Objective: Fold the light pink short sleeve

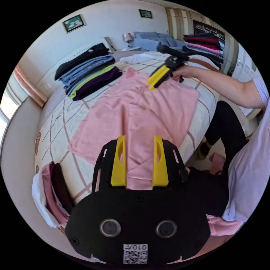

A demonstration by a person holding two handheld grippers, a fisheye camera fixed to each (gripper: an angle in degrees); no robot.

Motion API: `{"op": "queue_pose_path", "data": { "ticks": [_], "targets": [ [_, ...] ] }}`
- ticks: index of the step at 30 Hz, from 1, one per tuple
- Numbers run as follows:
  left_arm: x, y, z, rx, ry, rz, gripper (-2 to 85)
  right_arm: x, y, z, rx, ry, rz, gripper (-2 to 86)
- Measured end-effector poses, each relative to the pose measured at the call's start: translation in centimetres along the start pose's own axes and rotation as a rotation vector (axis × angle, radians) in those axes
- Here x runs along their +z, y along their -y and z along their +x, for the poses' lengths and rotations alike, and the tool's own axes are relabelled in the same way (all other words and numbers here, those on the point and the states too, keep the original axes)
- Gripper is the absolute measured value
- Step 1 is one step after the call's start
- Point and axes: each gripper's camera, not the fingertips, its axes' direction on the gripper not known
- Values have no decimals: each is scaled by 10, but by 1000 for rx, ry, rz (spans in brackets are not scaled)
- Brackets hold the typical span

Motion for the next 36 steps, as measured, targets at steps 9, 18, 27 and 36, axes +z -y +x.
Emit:
{"op": "queue_pose_path", "data": {
  "ticks": [9,18,27,36],
  "targets": [
    [44,10,54,-79,-19,-53,71,-31,-42,-35,47,-65,87,41],
    [16,-53,2,-357,-163,83,6,-120,-99,-58,72,87,389,41],
    [-60,-85,-37,-263,-517,180,-2,-103,-97,-106,-223,268,99,41],
    [35,-126,-70,-517,-433,35,6,30,-88,-89,30,85,82,63]
  ]
}}
